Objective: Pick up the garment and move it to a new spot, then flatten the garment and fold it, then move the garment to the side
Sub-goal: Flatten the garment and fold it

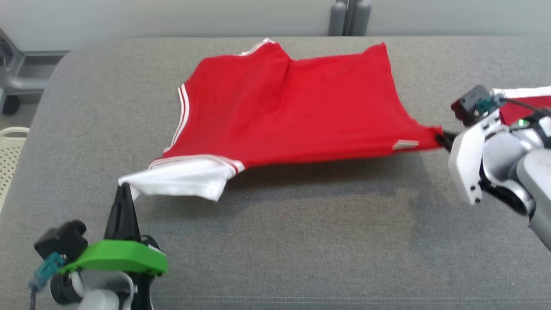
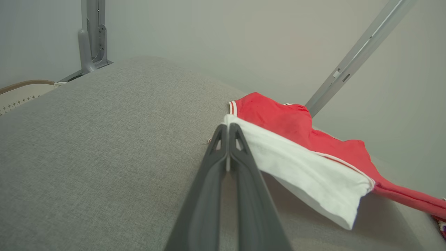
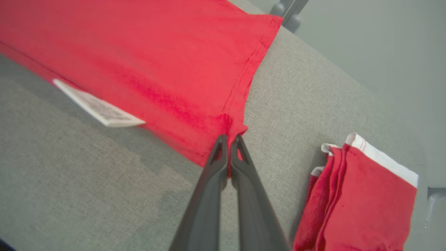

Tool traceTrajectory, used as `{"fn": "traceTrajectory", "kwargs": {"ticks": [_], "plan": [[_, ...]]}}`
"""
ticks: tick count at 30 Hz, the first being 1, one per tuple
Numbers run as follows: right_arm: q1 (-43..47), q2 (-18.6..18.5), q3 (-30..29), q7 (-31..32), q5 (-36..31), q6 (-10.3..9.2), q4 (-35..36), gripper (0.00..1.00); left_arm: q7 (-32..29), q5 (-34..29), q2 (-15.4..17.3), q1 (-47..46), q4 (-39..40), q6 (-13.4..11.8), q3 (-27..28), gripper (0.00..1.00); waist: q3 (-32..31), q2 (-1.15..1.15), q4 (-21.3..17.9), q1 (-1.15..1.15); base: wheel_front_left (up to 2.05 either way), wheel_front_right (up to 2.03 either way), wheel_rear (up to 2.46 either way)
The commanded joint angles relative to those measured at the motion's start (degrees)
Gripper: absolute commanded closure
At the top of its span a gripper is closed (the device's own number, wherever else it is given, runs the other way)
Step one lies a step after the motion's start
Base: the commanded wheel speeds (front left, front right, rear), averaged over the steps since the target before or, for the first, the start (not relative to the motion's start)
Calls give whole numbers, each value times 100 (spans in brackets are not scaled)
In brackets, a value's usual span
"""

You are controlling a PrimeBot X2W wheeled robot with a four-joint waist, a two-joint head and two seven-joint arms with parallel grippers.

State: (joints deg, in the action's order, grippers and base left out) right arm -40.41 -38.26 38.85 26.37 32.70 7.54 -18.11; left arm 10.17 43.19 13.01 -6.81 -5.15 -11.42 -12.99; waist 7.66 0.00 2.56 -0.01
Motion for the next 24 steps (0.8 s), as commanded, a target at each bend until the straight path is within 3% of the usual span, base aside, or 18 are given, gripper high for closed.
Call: {"fn": "traceTrajectory", "kwargs": {"ticks": [1, 13, 24], "plan": [[201, -52, 4, 122, 91, -11, 70, 100, 42, -41, -17, 176, 14, -67, -8, 100, -225, 0, 103, 1, 0, 0, 0], [1753, -308, -763, 1858, 378, -11, 1047, 100, -229, -378, 162, 1114, 218, -509, -362, 100, -450, 0, 174, 1, 0, 0, 0], [3156, 127, -1825, 2896, 467, -10, 1963, 100, -710, -458, 333, 1852, 741, -1025, -477, 100, -507, 0, 160, 1, 0, 0, 0]]}}
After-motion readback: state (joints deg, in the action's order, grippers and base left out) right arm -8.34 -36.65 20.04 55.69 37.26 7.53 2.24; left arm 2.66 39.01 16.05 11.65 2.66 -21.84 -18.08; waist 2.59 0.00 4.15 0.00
